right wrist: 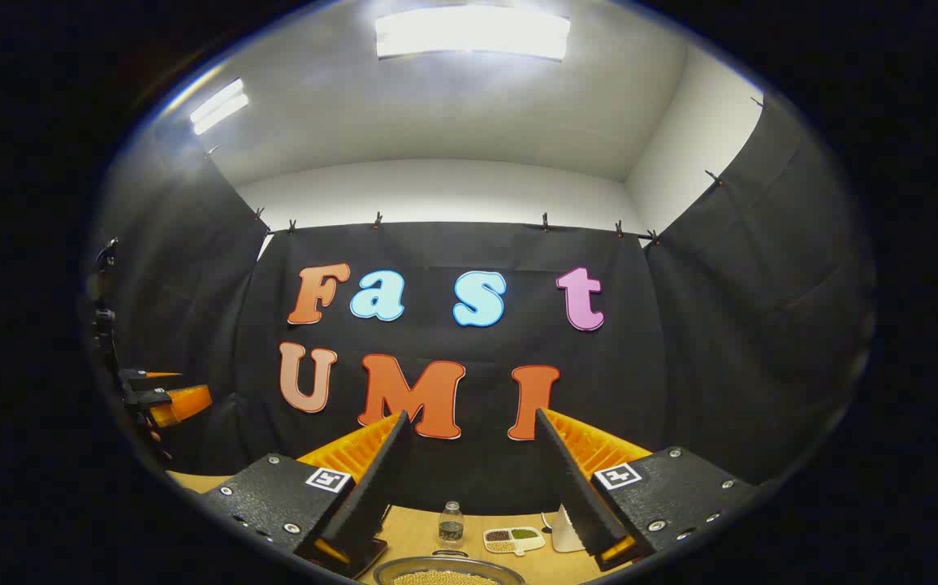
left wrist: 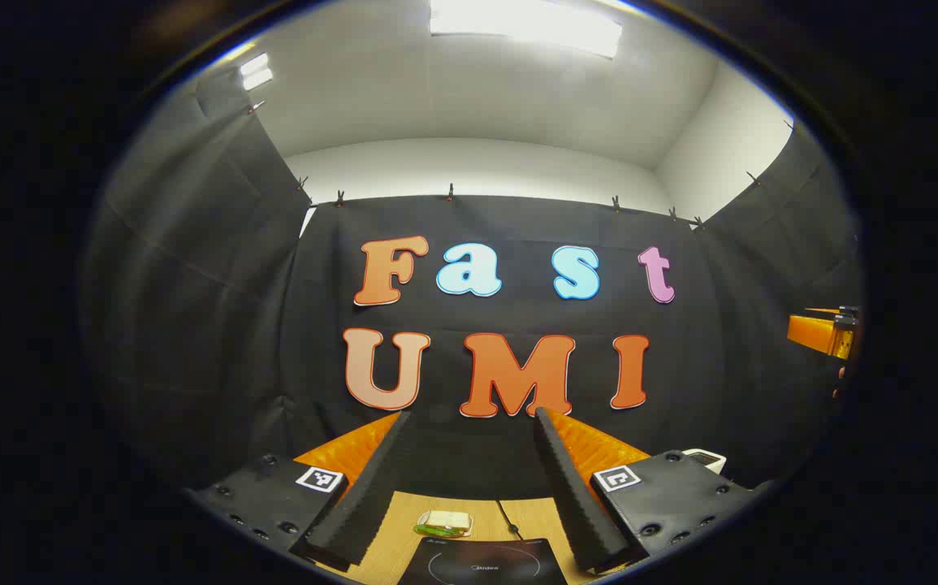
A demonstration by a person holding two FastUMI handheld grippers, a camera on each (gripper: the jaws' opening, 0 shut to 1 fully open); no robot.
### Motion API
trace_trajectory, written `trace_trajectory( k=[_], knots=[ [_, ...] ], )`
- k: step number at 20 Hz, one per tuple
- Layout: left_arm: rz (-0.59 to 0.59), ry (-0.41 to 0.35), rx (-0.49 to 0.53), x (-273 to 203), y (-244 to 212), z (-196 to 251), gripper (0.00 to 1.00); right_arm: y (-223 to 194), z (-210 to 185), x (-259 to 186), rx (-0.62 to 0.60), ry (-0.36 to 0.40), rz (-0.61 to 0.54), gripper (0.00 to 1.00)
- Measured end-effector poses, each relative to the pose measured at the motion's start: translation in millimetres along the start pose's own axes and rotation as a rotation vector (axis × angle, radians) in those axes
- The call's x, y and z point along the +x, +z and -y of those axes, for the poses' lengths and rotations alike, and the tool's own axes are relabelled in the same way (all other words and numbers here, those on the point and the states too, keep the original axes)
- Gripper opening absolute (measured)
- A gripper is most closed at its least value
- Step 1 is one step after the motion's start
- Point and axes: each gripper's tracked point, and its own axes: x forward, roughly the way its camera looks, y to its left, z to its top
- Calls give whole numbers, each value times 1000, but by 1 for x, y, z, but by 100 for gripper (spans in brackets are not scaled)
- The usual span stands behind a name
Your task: First push the handle of the pot to place it horizontally, then grasp the pot with both hands and set it on the induction cooktop.
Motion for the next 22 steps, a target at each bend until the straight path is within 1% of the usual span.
trace_trajectory(
  k=[8, 13, 16, 22],
  knots=[
    [26, 21, 10, -2, 6, -4, 96, -9, -1, 1, 7, 11, -12, 94],
    [28, 16, 1, 2, 5, -4, 96, -16, -5, 2, 3, 20, -24, 94],
    [37, -15, -35, 2, 6, 5, 96, -17, -4, 0, -5, 24, -25, 94],
    [24, -14, -39, 6, 1, 10, 96, -24, 5, -5, 5, 26, -37, 94]
  ],
)
